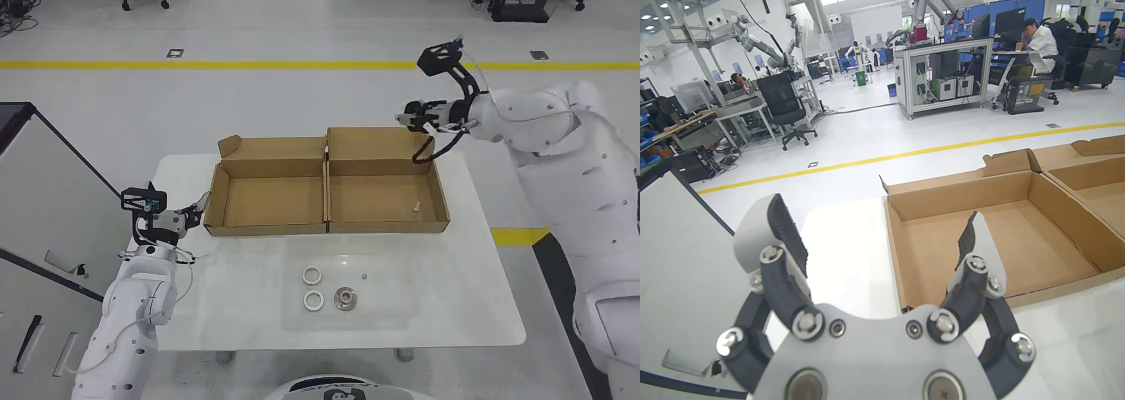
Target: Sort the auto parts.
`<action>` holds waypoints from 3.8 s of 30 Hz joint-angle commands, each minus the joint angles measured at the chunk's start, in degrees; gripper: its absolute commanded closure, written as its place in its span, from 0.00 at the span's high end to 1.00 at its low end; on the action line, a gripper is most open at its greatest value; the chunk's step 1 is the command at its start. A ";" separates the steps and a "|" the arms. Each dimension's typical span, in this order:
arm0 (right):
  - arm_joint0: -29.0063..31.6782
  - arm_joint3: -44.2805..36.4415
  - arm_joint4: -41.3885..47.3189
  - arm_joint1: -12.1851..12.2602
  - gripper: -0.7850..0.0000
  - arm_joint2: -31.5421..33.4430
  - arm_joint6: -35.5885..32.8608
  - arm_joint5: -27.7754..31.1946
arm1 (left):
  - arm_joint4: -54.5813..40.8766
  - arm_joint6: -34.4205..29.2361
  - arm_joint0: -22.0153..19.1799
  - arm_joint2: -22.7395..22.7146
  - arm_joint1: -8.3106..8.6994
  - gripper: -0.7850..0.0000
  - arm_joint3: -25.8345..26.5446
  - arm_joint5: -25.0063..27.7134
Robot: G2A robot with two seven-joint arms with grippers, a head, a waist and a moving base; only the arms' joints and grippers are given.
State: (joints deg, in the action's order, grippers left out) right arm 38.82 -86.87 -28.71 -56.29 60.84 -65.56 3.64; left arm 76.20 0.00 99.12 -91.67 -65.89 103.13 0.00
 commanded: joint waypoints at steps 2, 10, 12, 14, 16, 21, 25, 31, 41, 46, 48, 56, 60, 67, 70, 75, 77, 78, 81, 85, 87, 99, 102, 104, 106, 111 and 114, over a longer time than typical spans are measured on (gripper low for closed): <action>-1.28 2.93 -2.73 -0.72 0.00 -3.39 0.99 -0.33 | 0.00 0.00 0.00 0.00 0.00 1.00 0.00 0.00; -3.75 10.47 -8.56 -2.95 0.00 -11.34 2.35 -1.04 | 0.00 0.00 0.00 0.00 0.00 1.00 0.00 0.00; -3.92 12.90 -9.26 -3.58 0.00 -13.16 2.32 -1.08 | 0.00 0.00 0.00 0.00 0.00 1.00 0.00 0.00; -3.90 14.56 -9.70 -4.01 0.00 -14.31 2.40 -1.15 | 0.00 0.00 0.00 0.00 0.00 1.00 0.00 0.00; -3.81 16.47 -9.94 -4.50 0.00 -15.54 2.36 -1.12 | 0.00 0.00 0.00 0.00 0.00 1.00 0.00 0.00; -3.33 20.67 -10.24 -5.66 0.00 -18.15 1.97 -0.91 | 0.00 0.00 0.00 0.00 0.00 1.00 0.00 0.00; -3.21 23.01 -10.78 -6.56 0.00 -19.93 1.73 -0.59 | 0.00 0.00 0.00 0.00 0.00 1.00 0.00 0.00; -3.00 25.55 -12.50 -7.82 0.00 -22.44 1.28 -0.18 | 0.00 0.00 0.00 0.00 0.00 1.00 0.00 0.00; -3.12 28.93 -16.15 -9.47 0.00 -25.22 0.10 0.46 | 0.00 0.00 0.00 0.00 0.00 1.00 0.00 0.00; -3.09 30.18 -17.07 -10.18 0.00 -26.04 -0.69 1.17 | 0.00 0.00 0.00 0.00 0.00 1.00 0.00 0.00; -3.09 30.46 -17.49 -10.43 0.00 -26.29 -1.01 1.26 | 0.00 0.00 0.00 0.00 0.00 1.00 0.00 0.00; -2.97 31.72 -18.23 -11.39 0.00 -26.82 -1.57 1.75 | 0.00 0.00 0.00 0.00 0.00 1.00 0.00 0.00; -3.05 32.49 -18.33 -11.84 0.07 -26.82 -1.65 1.77 | 0.00 0.00 0.00 0.00 0.00 1.00 0.00 0.00; -3.14 33.30 -18.45 -12.48 0.15 -26.57 -1.30 2.24 | 0.00 0.00 0.00 0.00 0.00 1.00 0.00 0.00; -3.49 33.21 -18.43 -12.57 0.25 -25.89 -0.65 2.13 | 0.00 0.00 0.00 0.00 0.00 1.00 0.00 0.00; -4.10 31.38 -18.46 -12.14 0.44 -23.80 -0.39 2.43 | 0.00 0.00 0.00 0.00 0.00 1.00 0.00 0.00; -4.19 29.99 -18.54 -11.70 0.45 -22.55 -0.60 2.61 | 0.00 0.00 0.00 0.00 0.00 1.00 0.00 0.00; -4.26 29.01 -18.41 -11.44 0.45 -21.74 -0.71 2.73 | 0.00 0.00 0.00 0.00 0.00 1.00 0.00 0.00; -3.92 25.20 -18.53 -10.45 0.45 -19.35 -1.95 3.26 | 0.00 0.00 0.00 0.00 0.00 1.00 0.00 0.00; -2.18 17.66 -17.77 -8.74 0.45 -15.19 -5.13 4.18 | 0.00 0.00 0.00 0.00 0.00 1.00 0.00 0.00; -0.94 13.60 -16.40 -7.83 0.45 -12.67 -7.14 4.96 | 0.00 0.00 0.00 0.00 0.00 1.00 0.00 0.00; 7.22 -7.41 -1.13 -3.83 0.45 -3.99 -22.44 12.64 | 0.00 0.00 0.00 0.00 0.00 1.00 0.00 0.00; 8.05 -10.05 0.42 -2.56 1.00 -5.67 -22.44 12.64 | 0.00 0.00 0.00 0.00 0.00 1.00 0.00 0.00; 8.00 -10.18 0.40 -2.39 1.00 -5.67 -22.44 12.64 | 0.00 0.00 0.00 0.00 0.00 1.00 0.00 0.00; 8.00 -10.18 0.40 -2.39 1.00 -5.67 -22.44 12.64 | 0.00 0.00 0.00 0.00 0.00 1.00 0.00 0.00; 8.00 -10.18 0.40 -2.39 1.00 -5.67 -22.44 12.64 | 0.00 0.00 0.00 0.00 0.00 1.00 0.00 0.00; 8.00 -10.18 0.40 -2.39 1.00 -5.67 -22.44 12.64 | 0.00 0.00 0.00 0.00 0.00 1.00 0.00 0.00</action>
State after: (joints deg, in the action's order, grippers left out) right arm 46.82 -97.05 -28.31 -58.68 55.17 -88.00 16.28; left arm 76.20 0.00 99.12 -91.67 -65.89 103.13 0.00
